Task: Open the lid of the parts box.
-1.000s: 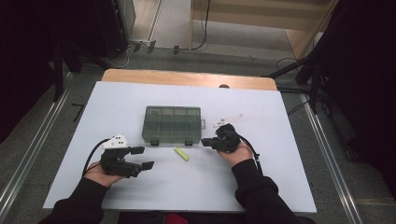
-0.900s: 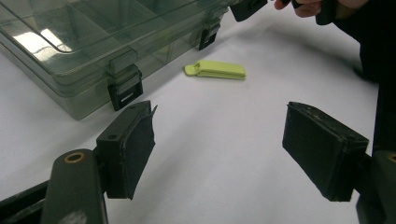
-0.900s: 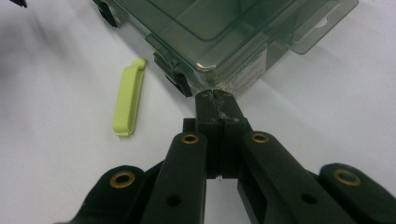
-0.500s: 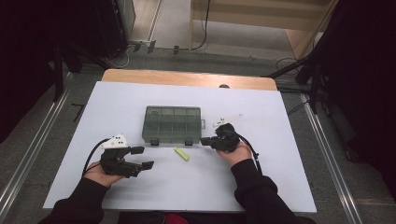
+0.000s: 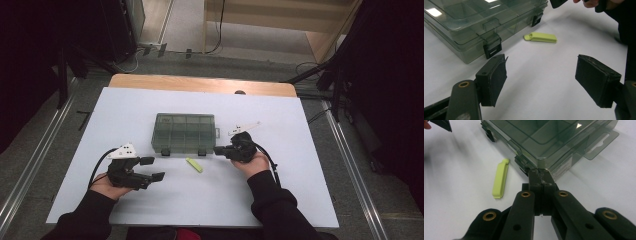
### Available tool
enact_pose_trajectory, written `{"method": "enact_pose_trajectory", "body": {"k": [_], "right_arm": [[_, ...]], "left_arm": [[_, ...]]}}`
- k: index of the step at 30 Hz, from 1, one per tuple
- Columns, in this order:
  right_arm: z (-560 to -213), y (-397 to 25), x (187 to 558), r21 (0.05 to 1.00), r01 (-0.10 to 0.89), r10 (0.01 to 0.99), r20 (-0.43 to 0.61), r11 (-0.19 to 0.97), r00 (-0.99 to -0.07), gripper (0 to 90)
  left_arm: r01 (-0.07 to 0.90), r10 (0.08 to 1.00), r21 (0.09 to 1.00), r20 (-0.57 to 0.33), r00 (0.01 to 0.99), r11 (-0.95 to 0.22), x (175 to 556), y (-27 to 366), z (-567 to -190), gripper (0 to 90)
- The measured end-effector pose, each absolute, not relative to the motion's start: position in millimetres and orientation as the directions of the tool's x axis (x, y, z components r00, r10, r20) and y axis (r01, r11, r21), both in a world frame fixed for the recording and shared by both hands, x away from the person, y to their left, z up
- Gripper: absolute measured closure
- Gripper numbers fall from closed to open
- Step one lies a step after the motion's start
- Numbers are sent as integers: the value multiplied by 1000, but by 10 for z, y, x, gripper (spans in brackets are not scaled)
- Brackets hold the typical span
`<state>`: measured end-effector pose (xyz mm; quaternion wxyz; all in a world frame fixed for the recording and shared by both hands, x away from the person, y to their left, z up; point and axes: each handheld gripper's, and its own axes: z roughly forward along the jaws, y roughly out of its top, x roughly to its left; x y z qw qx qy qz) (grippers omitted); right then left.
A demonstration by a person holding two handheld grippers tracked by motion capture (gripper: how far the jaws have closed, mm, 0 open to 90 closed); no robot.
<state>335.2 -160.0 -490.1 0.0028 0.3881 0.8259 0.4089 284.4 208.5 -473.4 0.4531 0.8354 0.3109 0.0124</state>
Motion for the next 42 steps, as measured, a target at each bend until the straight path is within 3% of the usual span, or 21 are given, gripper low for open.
{"method": "enact_pose_trajectory", "body": {"k": [42], "right_arm": [[-4638, -1608, 3571, 711, 634, 623, 355, 305, -697, 900]], "left_arm": [[540, 560, 760, -286, 778, -363, 3049, 2140, -4742, 249]]}}
